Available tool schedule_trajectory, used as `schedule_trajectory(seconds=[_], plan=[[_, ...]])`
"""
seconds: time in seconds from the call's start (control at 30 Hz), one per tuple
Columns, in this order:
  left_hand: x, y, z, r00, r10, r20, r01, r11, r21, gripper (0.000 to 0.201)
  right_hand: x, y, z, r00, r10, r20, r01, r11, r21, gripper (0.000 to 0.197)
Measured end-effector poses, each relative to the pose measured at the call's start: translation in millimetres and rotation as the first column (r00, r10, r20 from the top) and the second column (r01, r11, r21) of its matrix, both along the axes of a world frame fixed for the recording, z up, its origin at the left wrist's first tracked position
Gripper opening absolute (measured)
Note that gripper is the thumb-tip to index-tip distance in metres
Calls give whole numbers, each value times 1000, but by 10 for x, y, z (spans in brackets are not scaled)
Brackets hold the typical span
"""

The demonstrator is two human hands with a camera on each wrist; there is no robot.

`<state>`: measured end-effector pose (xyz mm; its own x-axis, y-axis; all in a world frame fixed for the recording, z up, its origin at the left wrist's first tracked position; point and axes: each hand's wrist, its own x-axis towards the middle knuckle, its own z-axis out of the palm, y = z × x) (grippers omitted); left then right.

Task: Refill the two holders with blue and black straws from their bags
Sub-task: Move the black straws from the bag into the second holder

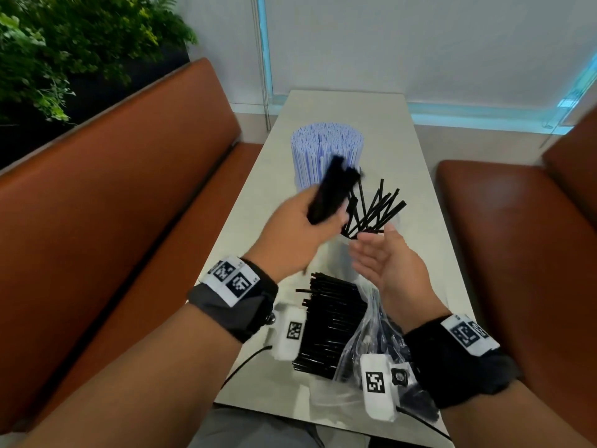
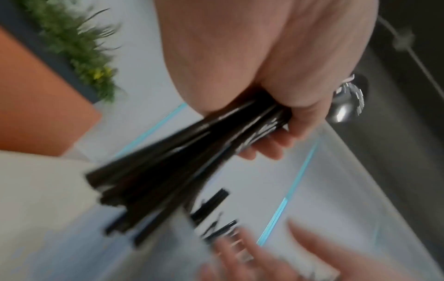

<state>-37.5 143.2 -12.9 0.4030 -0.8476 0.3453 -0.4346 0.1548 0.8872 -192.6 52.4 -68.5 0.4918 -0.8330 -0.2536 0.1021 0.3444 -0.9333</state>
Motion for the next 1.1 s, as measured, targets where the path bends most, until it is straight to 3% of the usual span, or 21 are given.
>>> schedule_trajectory(seconds=[0.07, 0.17, 0.23, 0.33, 0.43, 0.53, 0.6, 0.67, 0.73, 0.77, 0.83, 0.9, 0.93, 1.03, 1.1], plan=[[-74, -19, 228, 943, -86, -323, -3, 964, -266, 14, 14, 13, 13, 1000, 18, 24, -21, 991, 134, 59], [-144, -89, 393, 786, -249, -565, -55, 884, -465, 17, 32, 56, 109, 989, -5, 148, -40, 955, 295, 62], [-291, -147, 369, 736, -246, -631, -81, 893, -443, 18, 51, 107, 170, 968, 4, 249, -95, 930, 355, 64], [-474, -198, 281, 718, -185, -671, -67, 941, -331, 17, 65, 178, 215, 937, 37, 348, -180, 904, 389, 64], [-419, -212, 295, 688, -188, -700, -91, 936, -341, 15, 25, 141, 205, 927, -26, 374, -140, 902, 409, 60], [-407, -218, 283, 705, -172, -688, -84, 943, -321, 13, 19, 147, 227, 922, 109, 372, -236, 919, 315, 59], [-420, -213, 244, 709, -163, -686, -69, 952, -297, 15, 34, 177, 232, 932, 203, 300, -260, 952, 164, 48], [-368, -209, 216, 694, -161, -702, -84, 950, -301, 17, -3, 155, 220, 966, 197, 167, -179, 977, -117, 40], [-334, -195, 185, 703, -147, -696, -85, 954, -288, 18, -51, 142, 216, 950, 308, -45, -297, 850, -435, 52], [-351, -186, 157, 723, -139, -677, -69, 960, -271, 20, -50, 159, 220, 907, 375, -191, -419, 756, -502, 59], [-412, -162, 83, 760, -132, -636, -29, 971, -237, 22, -21, 189, 197, 846, 348, -403, -526, 667, -528, 51], [-413, -143, 62, 753, -143, -643, -9, 974, -227, 18, 5, 212, 176, 855, 205, -476, -480, 658, -580, 17], [-375, -135, 81, 738, -151, -658, -13, 971, -237, 15, 0, 211, 160, 850, 135, -509, -465, 646, -606, 12], [-252, -124, 149, 701, -197, -686, -22, 954, -297, 17, 2, 211, 92, 799, 53, -599, -495, 625, -604, 14], [-248, -141, 189, 747, -213, -630, 22, 955, -296, 17, 4, 201, 60, 785, 34, -619, -497, 632, -595, 17]])
